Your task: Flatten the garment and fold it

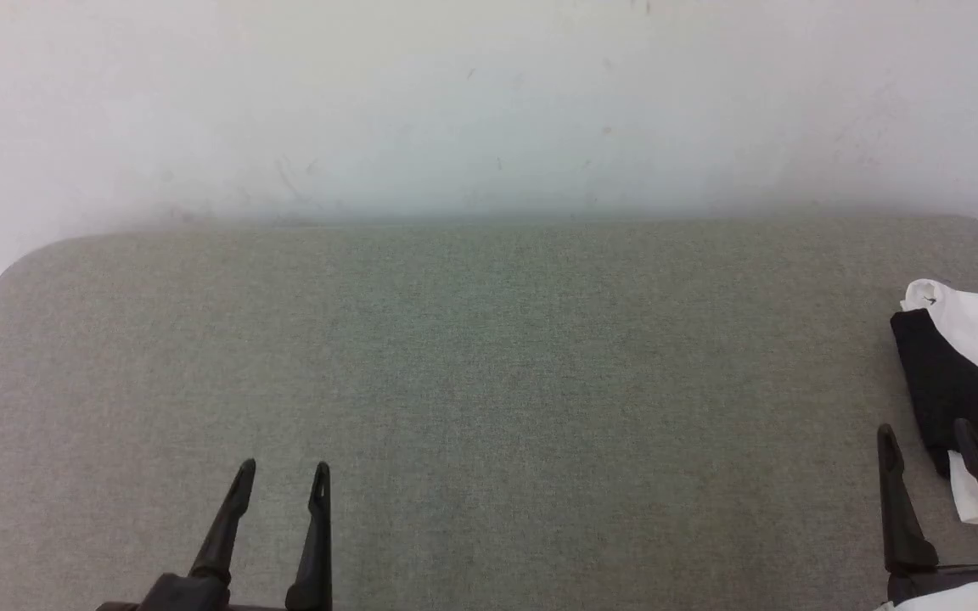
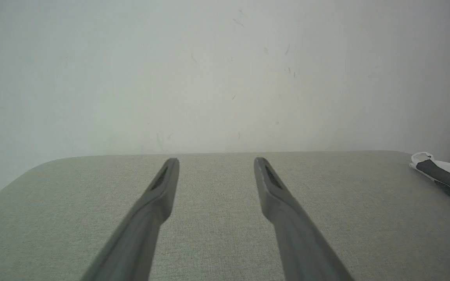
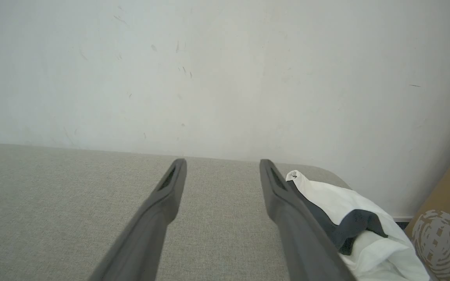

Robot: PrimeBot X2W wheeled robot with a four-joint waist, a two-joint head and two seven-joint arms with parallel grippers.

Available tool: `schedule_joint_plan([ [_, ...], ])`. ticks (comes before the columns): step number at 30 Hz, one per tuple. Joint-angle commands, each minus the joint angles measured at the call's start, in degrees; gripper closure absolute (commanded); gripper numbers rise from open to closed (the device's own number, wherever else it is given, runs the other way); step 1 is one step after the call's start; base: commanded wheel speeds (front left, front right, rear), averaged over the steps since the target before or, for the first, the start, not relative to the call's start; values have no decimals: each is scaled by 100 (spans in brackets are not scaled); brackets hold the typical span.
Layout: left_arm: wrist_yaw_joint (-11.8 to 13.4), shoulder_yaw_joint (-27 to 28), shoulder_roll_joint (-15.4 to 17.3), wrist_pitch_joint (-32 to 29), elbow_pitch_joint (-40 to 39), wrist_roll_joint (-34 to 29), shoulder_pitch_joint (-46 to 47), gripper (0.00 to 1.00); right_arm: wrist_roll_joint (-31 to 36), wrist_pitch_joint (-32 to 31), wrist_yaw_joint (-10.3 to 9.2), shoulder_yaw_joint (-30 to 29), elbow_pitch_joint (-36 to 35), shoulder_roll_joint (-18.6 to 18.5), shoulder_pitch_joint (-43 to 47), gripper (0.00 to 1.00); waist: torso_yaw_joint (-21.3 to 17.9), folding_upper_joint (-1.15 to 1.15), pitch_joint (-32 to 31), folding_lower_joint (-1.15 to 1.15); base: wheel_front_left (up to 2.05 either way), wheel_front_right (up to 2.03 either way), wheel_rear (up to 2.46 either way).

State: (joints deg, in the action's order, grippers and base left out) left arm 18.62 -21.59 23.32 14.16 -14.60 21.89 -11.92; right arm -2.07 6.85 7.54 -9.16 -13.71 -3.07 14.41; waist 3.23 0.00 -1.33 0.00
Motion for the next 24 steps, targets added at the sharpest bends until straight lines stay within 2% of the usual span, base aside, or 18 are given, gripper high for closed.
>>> schedule_joint_plan([
  [1, -62, -23, -51, 47, 54, -35, 36, 0, 22, 58, -5, 32, 46, 19, -2, 0, -22, 0, 3, 0, 0, 0, 0],
  [8, -137, -11, -136, 69, 129, -44, 38, 0, 25, 102, -5, 70, 139, 19, -38, 0, -76, 0, 9, 0, 0, 0, 0],
  [9, -102, -17, -135, 36, 116, -25, 2, 100, 1, 76, 0, 57, 137, 1, -4, 100, -77, 0, 9, 0, 0, 0, 0],
  [24, -244, 157, -293, -79, 222, -201, 98, 100, 16, 12, 0, 120, 238, -1, -120, 100, -101, 0, 19, 0, 0, 0, 0],
])
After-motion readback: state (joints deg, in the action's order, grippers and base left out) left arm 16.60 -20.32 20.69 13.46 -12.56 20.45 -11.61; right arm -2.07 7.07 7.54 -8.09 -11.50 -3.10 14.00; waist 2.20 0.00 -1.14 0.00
